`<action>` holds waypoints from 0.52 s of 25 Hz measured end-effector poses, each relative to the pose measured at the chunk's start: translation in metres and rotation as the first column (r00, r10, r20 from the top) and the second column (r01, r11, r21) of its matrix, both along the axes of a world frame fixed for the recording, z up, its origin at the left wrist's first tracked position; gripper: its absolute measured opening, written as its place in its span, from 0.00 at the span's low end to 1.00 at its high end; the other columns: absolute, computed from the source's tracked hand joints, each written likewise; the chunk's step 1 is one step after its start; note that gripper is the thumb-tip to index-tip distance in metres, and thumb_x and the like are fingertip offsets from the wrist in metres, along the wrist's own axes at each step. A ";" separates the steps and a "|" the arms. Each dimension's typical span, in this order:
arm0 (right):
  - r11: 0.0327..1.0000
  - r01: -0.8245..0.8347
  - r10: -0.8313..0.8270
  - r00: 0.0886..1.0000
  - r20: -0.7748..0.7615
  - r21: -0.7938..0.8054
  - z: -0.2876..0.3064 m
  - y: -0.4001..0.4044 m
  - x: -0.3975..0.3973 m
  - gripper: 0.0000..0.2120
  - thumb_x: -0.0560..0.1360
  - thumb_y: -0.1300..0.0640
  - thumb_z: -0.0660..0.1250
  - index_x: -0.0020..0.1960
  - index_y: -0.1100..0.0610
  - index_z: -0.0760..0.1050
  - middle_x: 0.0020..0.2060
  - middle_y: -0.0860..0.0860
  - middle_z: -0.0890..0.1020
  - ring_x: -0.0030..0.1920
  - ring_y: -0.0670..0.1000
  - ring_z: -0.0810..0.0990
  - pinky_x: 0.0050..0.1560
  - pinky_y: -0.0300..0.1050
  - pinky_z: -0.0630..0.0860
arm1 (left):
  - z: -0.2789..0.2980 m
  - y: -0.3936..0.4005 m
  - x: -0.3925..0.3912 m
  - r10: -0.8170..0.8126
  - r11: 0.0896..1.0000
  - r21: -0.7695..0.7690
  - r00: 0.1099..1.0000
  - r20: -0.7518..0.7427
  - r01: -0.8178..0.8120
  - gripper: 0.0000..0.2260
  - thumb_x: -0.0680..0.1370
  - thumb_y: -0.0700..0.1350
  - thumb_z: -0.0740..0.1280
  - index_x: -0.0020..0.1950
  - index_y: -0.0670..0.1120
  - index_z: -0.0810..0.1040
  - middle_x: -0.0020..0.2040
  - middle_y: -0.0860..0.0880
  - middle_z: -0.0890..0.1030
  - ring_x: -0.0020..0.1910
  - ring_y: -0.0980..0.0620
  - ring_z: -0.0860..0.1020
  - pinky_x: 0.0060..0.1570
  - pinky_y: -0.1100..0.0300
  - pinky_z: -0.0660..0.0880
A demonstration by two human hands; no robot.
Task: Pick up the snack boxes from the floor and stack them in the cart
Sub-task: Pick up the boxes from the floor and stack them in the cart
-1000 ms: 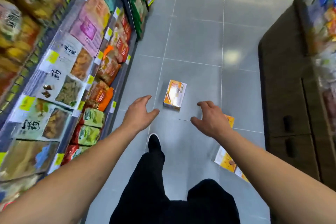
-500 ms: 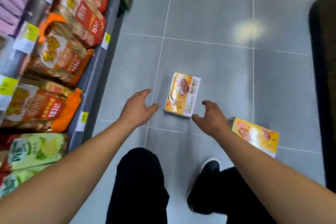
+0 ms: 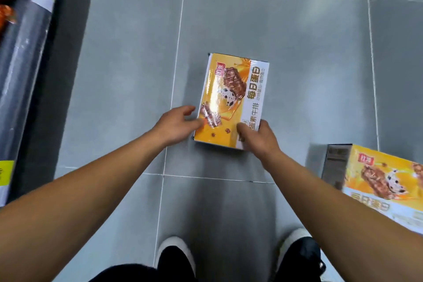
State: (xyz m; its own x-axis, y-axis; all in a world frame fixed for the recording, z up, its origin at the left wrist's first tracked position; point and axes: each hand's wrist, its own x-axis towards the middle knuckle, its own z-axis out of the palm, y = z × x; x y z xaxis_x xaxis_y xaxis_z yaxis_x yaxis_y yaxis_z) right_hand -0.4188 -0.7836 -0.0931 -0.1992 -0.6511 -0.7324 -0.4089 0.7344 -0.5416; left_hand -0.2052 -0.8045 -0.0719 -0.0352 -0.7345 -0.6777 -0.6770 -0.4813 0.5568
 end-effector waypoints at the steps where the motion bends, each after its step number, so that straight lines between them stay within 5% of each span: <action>1: 0.999 0.051 -0.051 0.998 0.030 -0.003 -0.011 0.004 0.001 0.26 0.68 0.40 0.65 0.62 0.50 0.71 0.56 0.47 0.81 0.53 0.51 0.81 0.58 0.53 0.78 | -0.012 0.002 -0.003 0.040 0.999 0.035 0.996 -0.081 -0.037 0.32 0.66 0.62 0.69 0.68 0.51 0.74 0.66 0.52 0.77 0.63 0.52 0.76 0.66 0.50 0.71; 4: 0.988 0.148 -0.146 0.987 0.071 -0.035 -0.027 0.012 0.003 0.17 0.71 0.42 0.65 0.58 0.46 0.73 0.52 0.44 0.82 0.53 0.49 0.81 0.59 0.53 0.77 | -0.037 0.012 -0.009 0.124 0.991 0.084 0.963 -0.241 -0.107 0.21 0.70 0.53 0.70 0.62 0.57 0.76 0.57 0.56 0.82 0.56 0.57 0.80 0.63 0.51 0.74; 8: 0.981 0.194 -0.189 0.976 0.106 -0.032 -0.003 0.010 0.002 0.11 0.73 0.43 0.65 0.51 0.48 0.77 0.51 0.45 0.84 0.50 0.49 0.82 0.57 0.54 0.79 | -0.018 0.020 -0.015 0.193 0.981 0.066 0.906 -0.376 -0.181 0.23 0.78 0.46 0.68 0.71 0.58 0.68 0.60 0.59 0.80 0.55 0.64 0.78 0.51 0.64 0.75; 13: 0.998 0.059 -0.056 0.989 0.139 -0.020 0.124 0.030 -0.006 0.16 0.76 0.42 0.61 0.59 0.47 0.77 0.56 0.44 0.82 0.54 0.48 0.80 0.57 0.48 0.76 | 0.099 0.035 -0.016 0.504 0.863 0.270 0.764 -0.403 -0.427 0.16 0.79 0.45 0.65 0.66 0.58 0.74 0.54 0.55 0.83 0.52 0.50 0.82 0.45 0.54 0.80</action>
State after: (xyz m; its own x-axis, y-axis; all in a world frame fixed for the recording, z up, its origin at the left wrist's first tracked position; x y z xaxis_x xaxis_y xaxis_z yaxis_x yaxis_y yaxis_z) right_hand -0.4247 -0.7541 0.0311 -0.1347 -0.6589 -0.7401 -0.2862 0.7409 -0.6076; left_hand -0.2212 -0.7692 0.0268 -0.0414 -0.6281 -0.7770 -0.0428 -0.7759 0.6295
